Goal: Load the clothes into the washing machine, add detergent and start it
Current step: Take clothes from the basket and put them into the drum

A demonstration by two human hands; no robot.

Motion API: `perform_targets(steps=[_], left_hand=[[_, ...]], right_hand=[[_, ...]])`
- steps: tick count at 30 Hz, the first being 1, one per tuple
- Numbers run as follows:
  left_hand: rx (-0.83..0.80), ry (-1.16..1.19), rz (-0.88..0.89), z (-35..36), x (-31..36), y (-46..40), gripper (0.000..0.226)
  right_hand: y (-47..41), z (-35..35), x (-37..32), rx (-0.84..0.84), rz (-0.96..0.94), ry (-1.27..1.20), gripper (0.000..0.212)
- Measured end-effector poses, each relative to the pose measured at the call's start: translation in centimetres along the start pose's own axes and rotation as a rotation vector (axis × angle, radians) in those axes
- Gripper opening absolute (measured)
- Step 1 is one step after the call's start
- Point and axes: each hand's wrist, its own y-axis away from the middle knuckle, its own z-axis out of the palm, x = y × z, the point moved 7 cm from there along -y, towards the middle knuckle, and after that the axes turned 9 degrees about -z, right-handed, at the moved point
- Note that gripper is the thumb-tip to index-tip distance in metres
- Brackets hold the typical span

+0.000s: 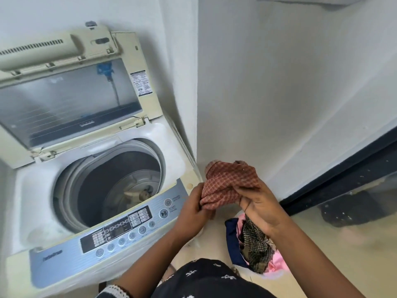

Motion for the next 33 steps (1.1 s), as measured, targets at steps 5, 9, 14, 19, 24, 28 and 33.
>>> perform_targets(steps=[5, 9, 14, 19, 24, 28, 33], left_hand=[[0.113, 0.544, -0.159, -3.4, 0.6, 0.2, 0.019], [0.065, 0.737, -0.188, -4.9, 0.7, 0.2, 0.025], [0.084, 0.627, -0.246, -6.8, -1.0, 0.9, 0.027], [0.132, 0.411, -0.326, -10.5, -3.6, 1.2, 0.036], [0.021, 0.565, -0.298, -15.2, -5.8, 0.9, 0.067], [0.078, 0.8, -0.224, -19.4, -7.0, 0.5, 0.067], [0.327, 0.828, -0.343, -23.7, -11.4, 0.4, 0.038]], right_hand=[[-0.7, -0.5, 2.7, -0.022, 0.072, 0.256, 0.065], [0.0, 1.1, 5.8, -0.138, 0.265, 0.016, 0.072], [-0.1, 4.0, 8.6, -0.106, 0.381, 0.007, 0.049], [-2.0, 6.5, 9.7, -0.111, 0.35, 0.12, 0.017], [-4.9, 9.4, 11.1, -0.082, 0.292, 0.25, 0.037], [-7.1, 13.2, 12.8, -0.212, 0.229, 0.473, 0.055], [-9.9, 17.1, 16.9, -0.278, 0.199, 0.685, 0.046]])
